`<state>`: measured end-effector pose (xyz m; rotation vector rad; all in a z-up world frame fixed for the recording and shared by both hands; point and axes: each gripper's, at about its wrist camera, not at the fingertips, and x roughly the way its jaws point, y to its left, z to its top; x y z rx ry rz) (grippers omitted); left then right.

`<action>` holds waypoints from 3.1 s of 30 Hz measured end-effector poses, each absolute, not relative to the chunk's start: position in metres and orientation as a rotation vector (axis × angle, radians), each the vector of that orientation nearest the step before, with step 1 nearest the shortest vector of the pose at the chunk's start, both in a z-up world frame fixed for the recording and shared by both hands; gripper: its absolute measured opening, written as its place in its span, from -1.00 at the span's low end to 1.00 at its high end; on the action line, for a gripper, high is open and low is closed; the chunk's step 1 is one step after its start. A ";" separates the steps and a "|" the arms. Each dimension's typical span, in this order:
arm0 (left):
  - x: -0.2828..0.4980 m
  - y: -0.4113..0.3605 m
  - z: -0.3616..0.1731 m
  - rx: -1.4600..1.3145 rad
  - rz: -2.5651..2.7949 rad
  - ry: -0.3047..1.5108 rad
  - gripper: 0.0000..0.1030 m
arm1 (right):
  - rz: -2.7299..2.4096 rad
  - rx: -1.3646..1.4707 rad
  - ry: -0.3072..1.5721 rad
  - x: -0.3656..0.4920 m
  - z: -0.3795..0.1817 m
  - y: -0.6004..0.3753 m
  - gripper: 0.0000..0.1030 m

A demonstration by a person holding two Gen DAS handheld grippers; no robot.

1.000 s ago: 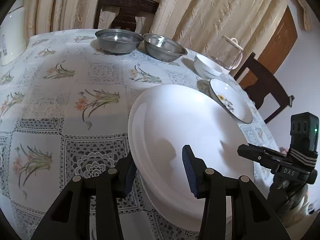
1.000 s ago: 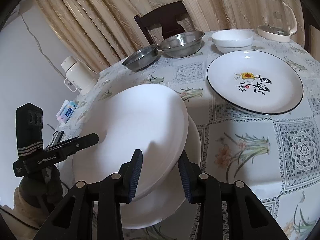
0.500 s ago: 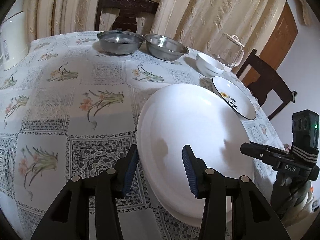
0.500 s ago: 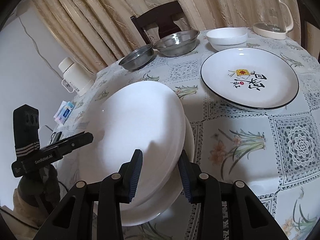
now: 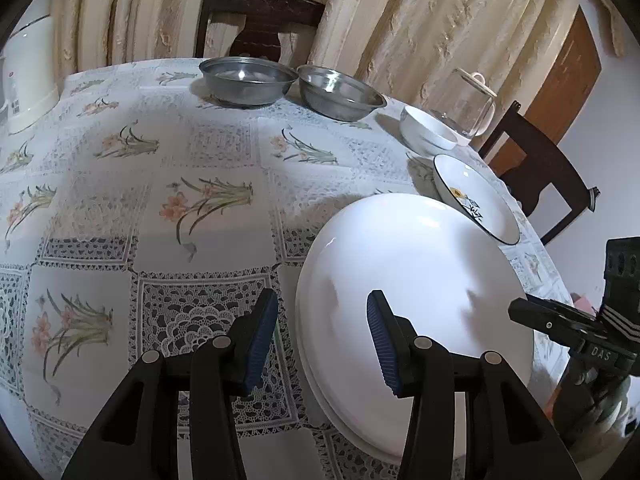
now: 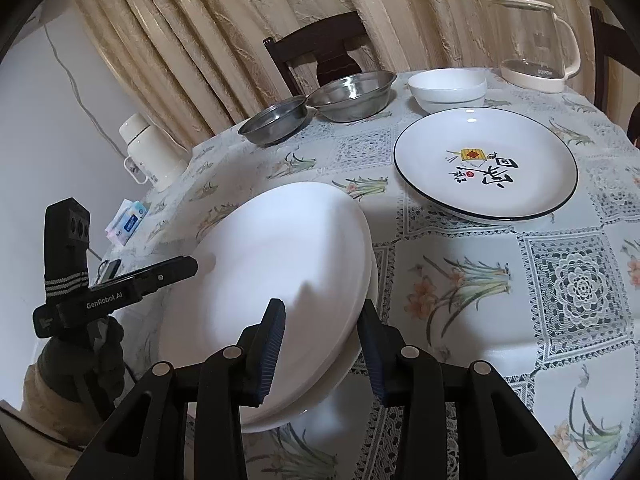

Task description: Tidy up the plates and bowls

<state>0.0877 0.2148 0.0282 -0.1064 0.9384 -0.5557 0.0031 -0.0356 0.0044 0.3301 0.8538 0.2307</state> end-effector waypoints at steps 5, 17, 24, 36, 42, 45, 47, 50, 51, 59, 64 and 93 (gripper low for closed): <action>0.089 0.218 0.026 -0.108 -0.543 0.941 -0.06 | 0.200 0.337 0.876 0.003 0.003 -0.038 -0.12; 0.086 0.216 0.021 -0.102 -0.530 0.950 0.01 | 0.173 0.332 0.857 -0.002 0.003 -0.040 0.02; 0.087 0.215 0.021 -0.065 -0.488 0.935 0.14 | 0.143 0.381 0.877 0.001 -0.006 -0.048 0.03; 0.089 0.208 0.020 0.008 -0.422 0.912 0.26 | 0.127 0.392 0.910 0.007 -0.019 -0.047 0.08; 0.091 0.204 0.021 0.038 -0.402 0.896 0.27 | 0.121 0.367 0.911 0.010 -0.021 -0.045 0.08; 0.092 0.201 0.021 0.063 -0.393 0.887 0.27 | 0.119 0.358 0.909 0.011 -0.021 -0.044 0.08; 0.092 0.198 0.021 0.079 -0.390 0.879 0.27 | 0.120 0.357 0.908 0.011 -0.021 -0.044 0.08; 0.091 0.195 0.023 0.099 -0.384 0.864 0.27 | 0.123 0.358 0.905 0.013 -0.022 -0.044 0.09; 0.091 0.194 0.023 0.102 -0.383 0.860 0.27 | 0.124 0.359 0.905 0.013 -0.022 -0.045 0.09; 0.092 0.186 0.027 0.123 -0.386 0.847 0.27 | 0.133 0.382 0.897 0.010 -0.023 -0.050 0.09; 0.094 0.180 0.033 0.128 -0.386 0.832 0.27 | 0.117 0.418 0.875 0.008 -0.021 -0.059 0.09; 0.135 0.080 0.058 0.063 -0.645 0.927 0.27 | -0.157 0.608 0.719 0.017 -0.007 -0.176 0.19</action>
